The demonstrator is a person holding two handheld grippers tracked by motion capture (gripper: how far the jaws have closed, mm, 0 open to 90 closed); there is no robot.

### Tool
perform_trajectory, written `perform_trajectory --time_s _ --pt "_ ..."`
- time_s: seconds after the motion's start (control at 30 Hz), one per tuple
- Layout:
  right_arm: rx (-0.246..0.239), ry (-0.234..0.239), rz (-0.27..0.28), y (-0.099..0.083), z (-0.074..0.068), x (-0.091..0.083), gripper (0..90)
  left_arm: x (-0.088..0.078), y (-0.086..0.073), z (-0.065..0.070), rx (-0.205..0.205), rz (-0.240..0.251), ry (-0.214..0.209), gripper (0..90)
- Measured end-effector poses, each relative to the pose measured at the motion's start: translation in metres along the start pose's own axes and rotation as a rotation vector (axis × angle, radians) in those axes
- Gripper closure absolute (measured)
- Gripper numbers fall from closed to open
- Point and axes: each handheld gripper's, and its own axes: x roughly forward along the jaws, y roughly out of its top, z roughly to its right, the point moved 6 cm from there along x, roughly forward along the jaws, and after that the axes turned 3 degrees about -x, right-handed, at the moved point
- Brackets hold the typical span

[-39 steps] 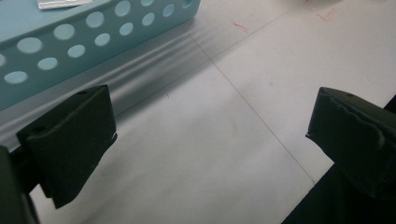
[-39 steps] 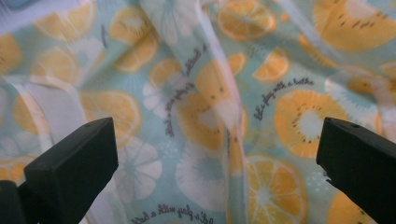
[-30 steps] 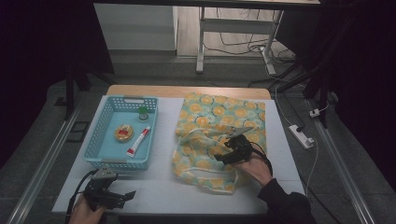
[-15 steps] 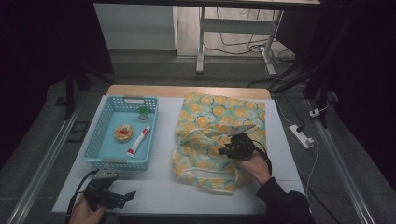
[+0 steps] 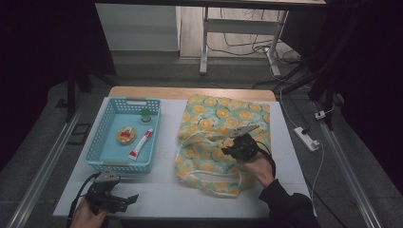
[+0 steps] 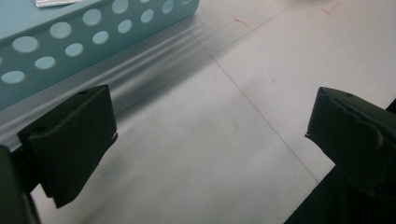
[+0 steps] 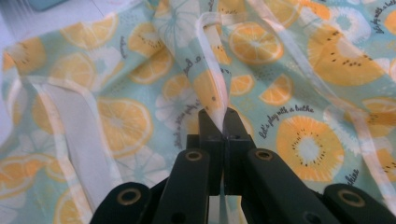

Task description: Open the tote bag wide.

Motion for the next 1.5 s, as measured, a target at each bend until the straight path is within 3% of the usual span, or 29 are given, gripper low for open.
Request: perform_trajectory --time_s 0.27,0.87,1.5 --pt "0.011 0.0 0.03 0.013 -0.001 -0.009 89.2 0.0 0.0 0.0 -0.002 -0.001 0.001 1.6" --pt "-0.039 -0.025 0.08 0.05 -0.003 -0.027 89.2 -0.001 0.0 0.0 0.002 0.004 0.003 1.6" --pt "-0.02 -0.026 0.126 0.073 0.003 -0.039 89.2 -0.003 0.0 -0.002 -0.023 0.032 -0.008 0.5"
